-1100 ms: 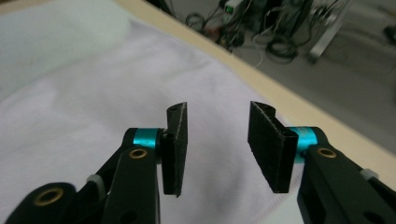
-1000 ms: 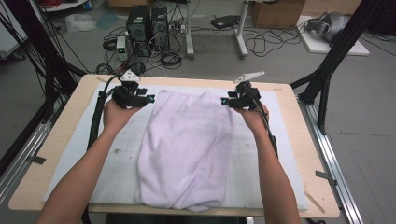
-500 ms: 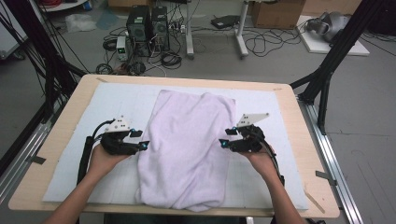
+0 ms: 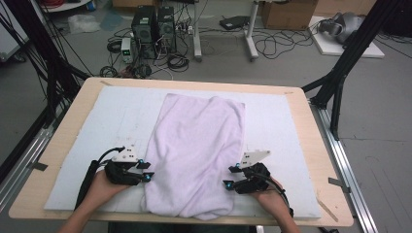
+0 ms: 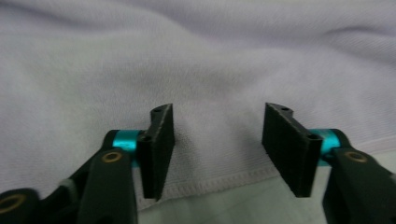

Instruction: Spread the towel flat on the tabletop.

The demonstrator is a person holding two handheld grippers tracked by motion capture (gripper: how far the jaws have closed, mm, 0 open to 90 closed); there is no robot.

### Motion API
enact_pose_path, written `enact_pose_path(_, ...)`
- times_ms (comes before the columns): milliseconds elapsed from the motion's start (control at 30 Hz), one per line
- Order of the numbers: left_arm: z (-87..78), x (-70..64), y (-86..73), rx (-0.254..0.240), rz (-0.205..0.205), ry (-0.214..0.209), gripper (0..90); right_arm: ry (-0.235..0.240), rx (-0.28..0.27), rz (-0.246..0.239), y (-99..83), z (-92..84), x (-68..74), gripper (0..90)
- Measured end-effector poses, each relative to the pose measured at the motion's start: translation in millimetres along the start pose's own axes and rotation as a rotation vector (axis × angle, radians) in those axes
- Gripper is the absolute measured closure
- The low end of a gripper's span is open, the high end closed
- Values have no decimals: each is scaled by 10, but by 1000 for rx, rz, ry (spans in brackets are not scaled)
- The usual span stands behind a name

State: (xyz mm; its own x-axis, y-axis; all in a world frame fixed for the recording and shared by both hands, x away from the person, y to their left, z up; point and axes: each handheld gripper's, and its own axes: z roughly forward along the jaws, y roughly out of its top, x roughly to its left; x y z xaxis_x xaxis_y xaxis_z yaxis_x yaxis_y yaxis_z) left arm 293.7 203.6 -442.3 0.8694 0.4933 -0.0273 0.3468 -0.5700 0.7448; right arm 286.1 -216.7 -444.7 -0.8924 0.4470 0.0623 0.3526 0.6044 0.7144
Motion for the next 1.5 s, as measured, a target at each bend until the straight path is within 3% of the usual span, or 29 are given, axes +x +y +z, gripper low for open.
enact_pose_path(33, 5, -3, 4, -4, -1, 0, 716, -26, -1, -29, 6, 3, 27, 545)
enact_pose_path(100, 15, -11, 20, 5, 0, -3, 831, -6, -2, -30, 15, 1, 30, 674)
enact_pose_path(200, 13, -14, 46, 18, 2, 3, 875, 26, 3, -29, 32, 11, 33, 853)
enact_pose_path(233, 5, -17, 53, 15, -3, 1, 879, 28, 9, -38, 44, 11, 33, 868)
enact_pose_path(300, -38, -10, 78, 4, -2, 3, 882, 7, 14, -56, 82, -19, 39, 875)
enact_pose_path(367, -101, 22, 116, -33, -22, 19, 883, -5, -40, -50, 129, -108, -4, 877)
enact_pose_path(433, -154, 96, 164, -55, -40, 46, 883, -36, -61, -49, 190, -205, -80, 877)
enact_pose_path(633, -90, 477, 385, -80, -124, 162, 883, -156, -75, -11, 412, -357, -494, 877)
enact_pose_path(700, -24, 630, 398, -86, -184, 178, 882, -189, -49, 12, 450, -333, -649, 877)
enact_pose_path(800, 123, 792, 360, -44, -239, 171, 880, -174, -4, 84, 407, -174, -885, 876)
enact_pose_path(933, 190, 807, 339, -22, -235, 179, 840, -158, 67, 103, 353, 68, -987, 864)
enact_pose_path(1000, 111, 788, 352, -44, -230, 184, 732, -170, 53, 101, 362, 71, -981, 825)
enact_pose_path(1133, -136, 688, 388, -115, -199, 179, 641, -193, -16, 78, 404, -111, -894, 729)
enact_pose_path(1300, -336, 434, 329, -128, -143, 156, 575, -192, -105, 34, 399, -372, -622, 624)
enact_pose_path(1400, -346, 231, 239, -135, -121, 130, 536, -167, -125, 19, 322, -418, -439, 573)
enact_pose_path(1500, -307, 41, 147, -127, -107, 84, 495, -105, -146, 15, 192, -379, -239, 530)
